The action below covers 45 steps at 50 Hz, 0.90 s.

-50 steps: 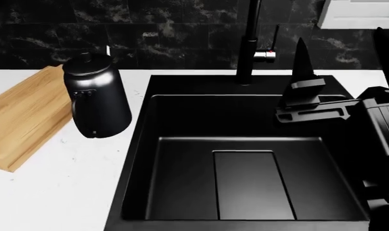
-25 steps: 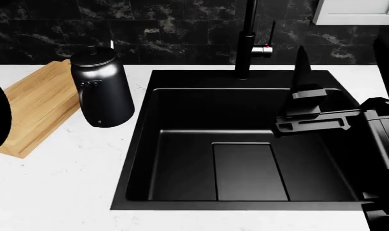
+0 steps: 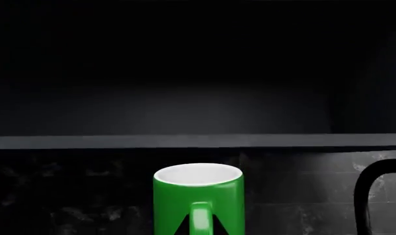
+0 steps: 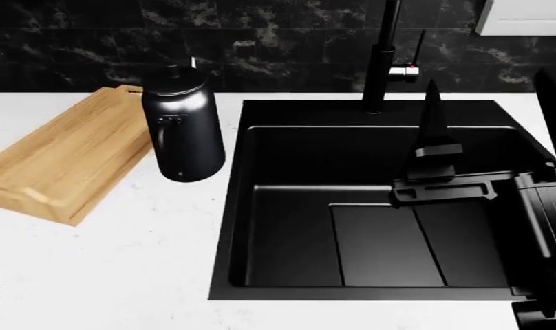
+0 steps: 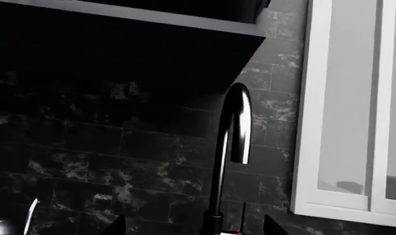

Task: Pick the kettle from the counter and place it on the tray. Then pick the mug from the cabinet and place it on the tray. Then close the cabinet doors.

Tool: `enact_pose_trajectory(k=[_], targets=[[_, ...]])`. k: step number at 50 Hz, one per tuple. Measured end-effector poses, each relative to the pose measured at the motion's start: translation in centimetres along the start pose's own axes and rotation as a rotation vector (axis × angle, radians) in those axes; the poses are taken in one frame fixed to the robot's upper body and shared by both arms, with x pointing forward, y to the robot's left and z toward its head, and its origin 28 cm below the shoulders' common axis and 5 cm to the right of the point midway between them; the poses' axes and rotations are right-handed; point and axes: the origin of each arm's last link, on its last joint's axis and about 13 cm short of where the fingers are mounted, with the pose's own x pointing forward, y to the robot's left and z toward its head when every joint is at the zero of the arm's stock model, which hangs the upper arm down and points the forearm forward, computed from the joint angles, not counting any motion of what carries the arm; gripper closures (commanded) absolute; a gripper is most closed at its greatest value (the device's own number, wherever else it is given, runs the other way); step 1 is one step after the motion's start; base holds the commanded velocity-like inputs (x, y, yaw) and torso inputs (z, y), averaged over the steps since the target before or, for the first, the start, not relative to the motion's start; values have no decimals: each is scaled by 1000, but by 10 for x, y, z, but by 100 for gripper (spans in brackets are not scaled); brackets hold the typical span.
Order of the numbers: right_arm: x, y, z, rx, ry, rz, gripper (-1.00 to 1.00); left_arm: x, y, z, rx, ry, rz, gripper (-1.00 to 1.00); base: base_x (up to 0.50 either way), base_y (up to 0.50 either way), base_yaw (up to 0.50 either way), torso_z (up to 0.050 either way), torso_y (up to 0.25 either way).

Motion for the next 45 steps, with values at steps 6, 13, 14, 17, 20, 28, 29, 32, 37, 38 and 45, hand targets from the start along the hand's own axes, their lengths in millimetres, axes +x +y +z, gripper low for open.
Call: enact_pose_trajectory(k=[6, 13, 14, 17, 20, 28, 29, 32, 37, 38, 45], targets=[[0, 1, -1, -7, -1, -3, -100, -12, 0, -16, 21, 34, -24, 100, -1, 500, 0, 0, 0], [0, 1, -2, -13, -2, -6, -100, -19, 0, -27, 37, 64, -44, 100, -1, 500, 0, 0, 0], [0, 1, -2, -13, -2, -6, -100, -19, 0, -29, 39, 67, -46, 100, -1, 500, 0, 0, 0], [0, 1, -2, -15, -2, -7, -100, -21, 0, -32, 42, 77, -51, 100, -1, 500, 0, 0, 0], [0, 1, -2, -16, -3, -7, -100, -23, -1, -36, 45, 86, -56, 100, -1, 500, 0, 0, 0], [0, 1, -3, -19, -4, -11, -100, -25, -2, -44, 51, 108, -68, 100, -1, 500, 0, 0, 0], [1, 1, -3, -20, -4, -12, -100, -25, -3, -45, 52, 111, -70, 100, -1, 500, 0, 0, 0], [1, 1, -3, -21, -4, -13, -100, -25, -4, -48, 53, 119, -77, 100, -1, 500, 0, 0, 0], [0, 0, -2, -23, -4, -15, -100, -26, -7, -54, 55, 132, -91, 100, -1, 463, 0, 0, 0], [0, 0, -2, -24, -4, -14, -100, -26, -7, -55, 57, 136, -91, 100, 0, 0, 0, 0, 0], [0, -2, 7, -21, 3, 1, -100, -22, -11, -67, 61, 167, -110, 100, 0, 0, 0, 0, 0]])
